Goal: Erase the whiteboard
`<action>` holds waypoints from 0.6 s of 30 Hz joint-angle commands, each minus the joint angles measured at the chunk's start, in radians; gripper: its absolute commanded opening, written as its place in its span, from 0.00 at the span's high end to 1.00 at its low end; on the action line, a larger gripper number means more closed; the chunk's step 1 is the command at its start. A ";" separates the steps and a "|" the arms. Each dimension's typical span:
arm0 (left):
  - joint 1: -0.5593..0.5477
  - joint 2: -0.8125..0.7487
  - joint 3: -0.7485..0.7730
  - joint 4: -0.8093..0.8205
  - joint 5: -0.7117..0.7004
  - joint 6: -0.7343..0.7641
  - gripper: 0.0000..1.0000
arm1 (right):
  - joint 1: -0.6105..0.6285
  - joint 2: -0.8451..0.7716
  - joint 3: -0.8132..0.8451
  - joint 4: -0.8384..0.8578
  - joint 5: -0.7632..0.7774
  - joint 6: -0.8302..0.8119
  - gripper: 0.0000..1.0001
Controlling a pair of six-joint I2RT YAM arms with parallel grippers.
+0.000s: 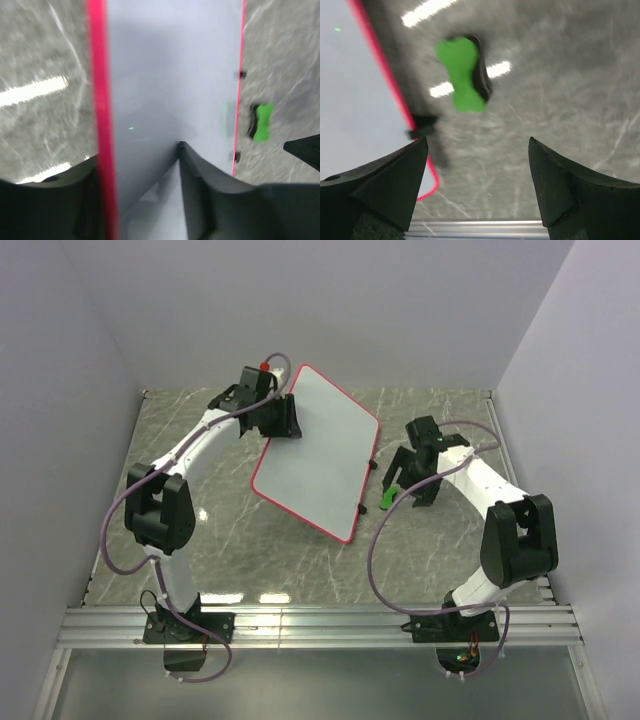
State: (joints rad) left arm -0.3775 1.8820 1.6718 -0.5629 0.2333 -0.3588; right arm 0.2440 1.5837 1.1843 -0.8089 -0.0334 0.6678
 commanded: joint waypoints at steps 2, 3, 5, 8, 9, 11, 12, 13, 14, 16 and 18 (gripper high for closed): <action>-0.090 0.045 -0.064 -0.203 0.006 0.026 0.45 | 0.005 -0.057 -0.032 -0.003 0.012 -0.007 0.12; -0.090 0.043 -0.063 -0.204 0.003 0.024 0.44 | 0.005 -0.063 -0.022 -0.006 0.015 -0.019 0.12; -0.090 0.040 -0.058 -0.207 -0.011 0.017 0.42 | 0.006 -0.064 -0.006 -0.015 0.020 -0.033 0.12; -0.090 0.040 -0.052 -0.216 -0.035 0.008 0.35 | 0.005 -0.062 0.023 -0.030 0.021 -0.056 0.12; -0.090 0.032 -0.049 -0.218 -0.040 0.004 0.31 | 0.005 -0.064 0.023 -0.030 0.020 -0.060 0.12; -0.090 0.025 -0.046 -0.221 -0.061 -0.002 0.22 | 0.003 -0.074 0.014 -0.023 0.009 -0.066 0.12; -0.090 0.016 -0.043 -0.227 -0.071 -0.003 0.19 | 0.003 -0.079 0.009 -0.019 0.004 -0.068 0.12; -0.090 0.011 -0.037 -0.233 -0.081 -0.008 0.18 | 0.005 -0.082 0.005 -0.016 -0.005 -0.068 0.12; -0.090 0.005 -0.031 -0.236 -0.095 -0.009 0.16 | 0.005 -0.093 -0.008 -0.009 -0.011 -0.071 0.12; -0.090 -0.030 -0.024 -0.229 -0.126 -0.020 0.11 | 0.003 -0.100 -0.018 -0.003 -0.019 -0.074 0.12; -0.090 -0.063 -0.011 -0.233 -0.152 -0.026 0.08 | 0.003 -0.113 -0.031 0.002 -0.022 -0.082 0.12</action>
State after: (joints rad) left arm -0.4564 1.8751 1.6535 -0.7380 0.1406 -0.3687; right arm 0.2443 1.5200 1.1622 -0.8272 -0.0494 0.6102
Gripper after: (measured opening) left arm 0.911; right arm 0.877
